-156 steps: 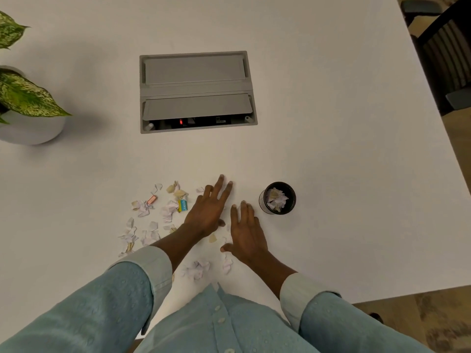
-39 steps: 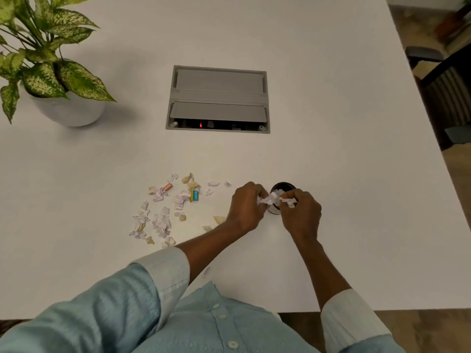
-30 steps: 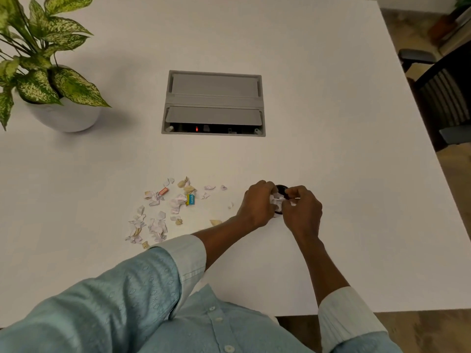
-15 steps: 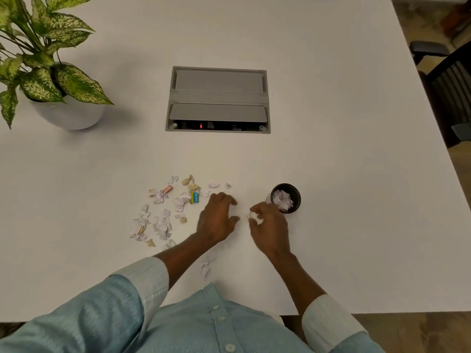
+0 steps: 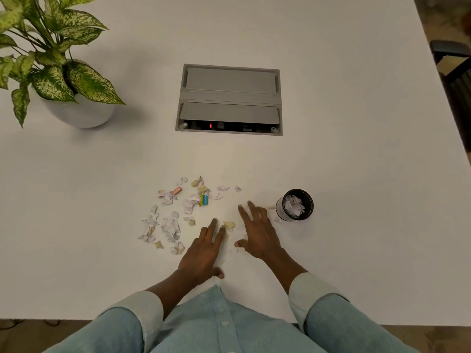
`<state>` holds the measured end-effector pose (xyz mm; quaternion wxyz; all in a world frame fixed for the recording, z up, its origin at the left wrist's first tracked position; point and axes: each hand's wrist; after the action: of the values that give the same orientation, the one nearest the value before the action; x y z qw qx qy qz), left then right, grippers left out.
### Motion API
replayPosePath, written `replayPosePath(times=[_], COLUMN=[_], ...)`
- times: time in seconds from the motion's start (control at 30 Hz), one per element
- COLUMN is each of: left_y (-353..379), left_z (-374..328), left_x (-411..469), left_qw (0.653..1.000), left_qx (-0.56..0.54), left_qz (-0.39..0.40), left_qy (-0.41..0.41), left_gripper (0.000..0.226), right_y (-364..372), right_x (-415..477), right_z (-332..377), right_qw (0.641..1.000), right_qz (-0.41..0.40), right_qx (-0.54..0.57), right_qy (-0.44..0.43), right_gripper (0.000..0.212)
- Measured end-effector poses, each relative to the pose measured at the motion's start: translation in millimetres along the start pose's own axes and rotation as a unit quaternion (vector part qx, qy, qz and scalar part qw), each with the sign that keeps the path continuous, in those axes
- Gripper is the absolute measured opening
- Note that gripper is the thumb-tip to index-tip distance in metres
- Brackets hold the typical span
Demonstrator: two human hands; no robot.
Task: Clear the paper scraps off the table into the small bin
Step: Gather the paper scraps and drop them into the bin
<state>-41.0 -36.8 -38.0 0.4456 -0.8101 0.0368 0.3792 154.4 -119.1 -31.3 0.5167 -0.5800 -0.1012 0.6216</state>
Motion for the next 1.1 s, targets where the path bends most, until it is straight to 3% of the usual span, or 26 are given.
replayPosePath(times=[0.13,0.3,0.5,0.7,0.83,0.97,1.1], left_y=[1,-8,-4,-3,-7,-16,-34], left_z=[0,-5,-14,-15,-16,-17,-29], left_x=[16,33,37,43,49,51,50], left_qw=[0.999,0.998,0.997,0.994,0.992,0.987,0.969], left_qx=[-0.005,-0.057,-0.054,-0.066,-0.093,-0.123,-0.192], left_qz=[-0.042,-0.027,-0.053,-0.086,-0.083,-0.09,-0.151], left_qy=[0.002,0.013,0.032,0.029,0.038,0.052,0.048], left_gripper=[0.128,0.101,0.054,0.016,0.008,0.007,0.007], right_y=[8,21,38,39,35,23,-2], right_x=[1,-9,-6,-1,1,-3,-18], right_z=[-4,1,14,8,0,-4,-4], right_qw=[0.996,0.994,1.0,0.997,0.993,0.984,0.964], right_qz=[0.02,0.002,-0.012,-0.046,-0.066,-0.083,-0.162], right_qx=[-0.057,-0.074,0.005,0.051,0.088,0.156,0.209], right_qy=[-0.063,-0.085,-0.022,-0.032,-0.029,-0.008,0.016], right_gripper=[0.112,0.103,0.068,0.036,0.016,0.013,0.015])
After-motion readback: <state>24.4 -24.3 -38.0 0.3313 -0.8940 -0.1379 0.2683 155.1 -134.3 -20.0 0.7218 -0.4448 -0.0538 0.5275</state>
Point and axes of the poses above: each hand's wrist, its own x-axis towards the middle knuckle, its own y-axis out of the palm, z = x × y, and after that the axes turned 11 degrees about z, right-handed
